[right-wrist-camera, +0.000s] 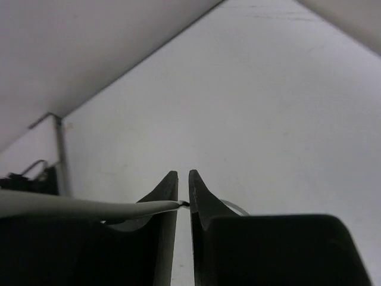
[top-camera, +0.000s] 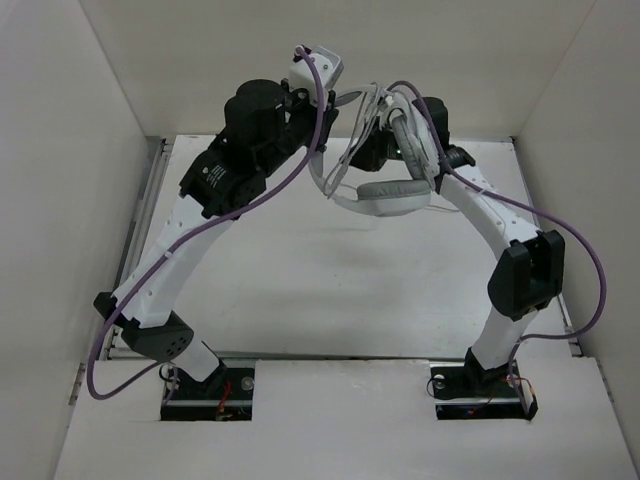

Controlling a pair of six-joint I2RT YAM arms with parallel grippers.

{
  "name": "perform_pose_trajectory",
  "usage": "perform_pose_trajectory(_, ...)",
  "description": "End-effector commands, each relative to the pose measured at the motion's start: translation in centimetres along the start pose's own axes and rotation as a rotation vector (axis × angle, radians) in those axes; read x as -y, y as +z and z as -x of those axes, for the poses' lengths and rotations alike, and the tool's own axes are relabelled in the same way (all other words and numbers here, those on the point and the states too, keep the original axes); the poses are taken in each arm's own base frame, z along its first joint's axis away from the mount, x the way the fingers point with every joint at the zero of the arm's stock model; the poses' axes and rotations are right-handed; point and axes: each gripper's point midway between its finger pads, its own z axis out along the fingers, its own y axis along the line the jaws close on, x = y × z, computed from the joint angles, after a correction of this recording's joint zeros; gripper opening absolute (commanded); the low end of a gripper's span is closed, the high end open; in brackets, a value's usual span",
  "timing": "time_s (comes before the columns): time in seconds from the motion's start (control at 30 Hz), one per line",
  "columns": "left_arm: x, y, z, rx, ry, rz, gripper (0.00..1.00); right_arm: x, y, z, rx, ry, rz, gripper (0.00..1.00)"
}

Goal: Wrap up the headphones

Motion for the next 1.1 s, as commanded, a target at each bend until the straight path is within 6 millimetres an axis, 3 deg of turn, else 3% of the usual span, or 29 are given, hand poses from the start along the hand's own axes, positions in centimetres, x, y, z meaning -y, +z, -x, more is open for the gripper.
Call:
perform_pose_trajectory(0.0, -0.6, -3.1, 9.3, 0.282, -0.110, -0.014, 0.00, -6.1, -0.2, 1.4, 0.057, 0.176, 0.267, 0.20)
perform_pose_trajectory(0.33, -3.2, -3.9, 14.1, 0.420, -0.118, 0.062, 0.00, -14.1, 1.2, -1.4, 0.095, 0.464, 0.550, 0.29)
perform_pose_trajectory(0.73, -6.4, -4.5, 16.0, 0.488, -0.203, 0.155, 0.00, -20.1, 3.7, -4.4, 0.027, 0.582, 0.659, 0.36)
perform_pose_trajectory(1.07, -13.3, -5.3, 16.4, 0.546, -0.234, 0.381, 0.00, -23.7, 4.8, -7.4, -0.065, 0.608, 0.701, 0.38)
